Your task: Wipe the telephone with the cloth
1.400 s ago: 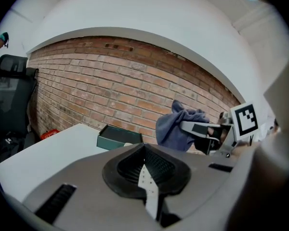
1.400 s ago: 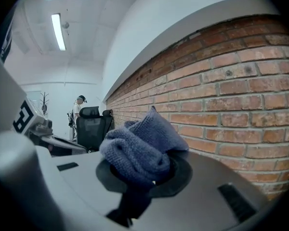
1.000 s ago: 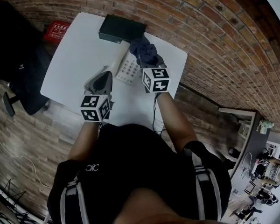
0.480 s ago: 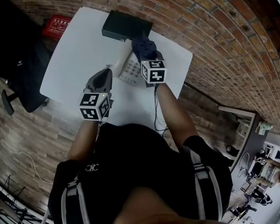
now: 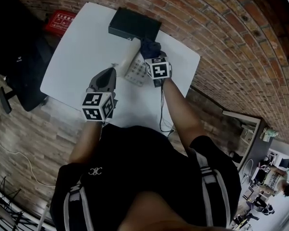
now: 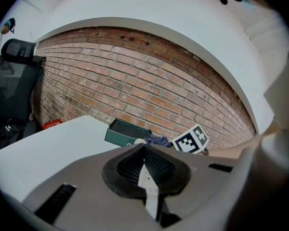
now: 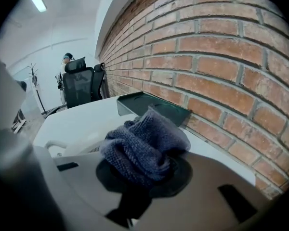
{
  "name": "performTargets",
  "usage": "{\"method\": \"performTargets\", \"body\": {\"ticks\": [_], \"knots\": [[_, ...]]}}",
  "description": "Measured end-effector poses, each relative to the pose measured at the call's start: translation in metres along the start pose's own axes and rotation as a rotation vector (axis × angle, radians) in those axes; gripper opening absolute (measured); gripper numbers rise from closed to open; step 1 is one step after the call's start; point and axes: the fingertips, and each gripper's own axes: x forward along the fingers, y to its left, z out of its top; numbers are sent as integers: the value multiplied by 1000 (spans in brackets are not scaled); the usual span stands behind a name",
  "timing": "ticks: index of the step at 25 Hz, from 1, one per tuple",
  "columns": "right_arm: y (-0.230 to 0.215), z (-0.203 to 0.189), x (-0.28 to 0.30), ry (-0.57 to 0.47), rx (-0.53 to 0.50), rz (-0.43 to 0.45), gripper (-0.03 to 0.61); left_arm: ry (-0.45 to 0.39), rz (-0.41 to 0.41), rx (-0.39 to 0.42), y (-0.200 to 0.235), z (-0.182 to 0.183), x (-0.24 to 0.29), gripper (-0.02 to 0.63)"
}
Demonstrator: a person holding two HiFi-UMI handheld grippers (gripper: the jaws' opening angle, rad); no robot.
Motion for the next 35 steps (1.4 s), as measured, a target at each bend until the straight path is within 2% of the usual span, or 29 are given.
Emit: {"method": "performTargets", "body": {"ticks": [8,19,30,35], "knots": [[31,-14,-5,44,-26,69,44,-16,36,-9,-1,-8,-26,-8],[83,-45,-21,95,-125,155,46,-35,89,-17,-4,-24,-64,-8],[135,-83,-41,99,-212,248,46,-24,80,-19,-14,-33,-70,-8],[144,-91,-49,87,-243,278,46,-16,66,-18,-17,-33,-65,-8]]}}
